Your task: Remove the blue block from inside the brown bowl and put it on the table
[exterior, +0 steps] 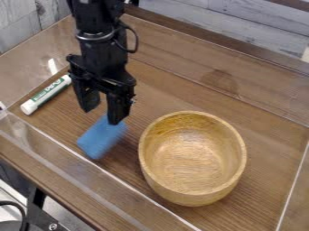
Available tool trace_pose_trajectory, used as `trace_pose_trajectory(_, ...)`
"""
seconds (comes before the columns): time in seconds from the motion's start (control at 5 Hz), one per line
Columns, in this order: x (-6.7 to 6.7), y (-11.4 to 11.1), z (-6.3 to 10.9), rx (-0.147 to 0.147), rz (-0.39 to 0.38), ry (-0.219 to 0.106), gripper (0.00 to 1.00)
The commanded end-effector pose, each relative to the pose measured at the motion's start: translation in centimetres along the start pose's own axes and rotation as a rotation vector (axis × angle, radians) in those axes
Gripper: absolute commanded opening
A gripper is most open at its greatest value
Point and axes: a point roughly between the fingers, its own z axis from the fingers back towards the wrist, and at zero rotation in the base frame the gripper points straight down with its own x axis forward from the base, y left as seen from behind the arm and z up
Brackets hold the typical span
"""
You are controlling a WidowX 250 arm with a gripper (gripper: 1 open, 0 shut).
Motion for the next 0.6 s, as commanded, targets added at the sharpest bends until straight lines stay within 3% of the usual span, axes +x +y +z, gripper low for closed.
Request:
trace_pose_trajectory(0.0,0.6,0.5,1.7,0.003,0.019,-0.045,1.00)
trace_pose_trajectory(0.4,0.7,0.9,3.4,-0.012,0.026,-0.058,1.00)
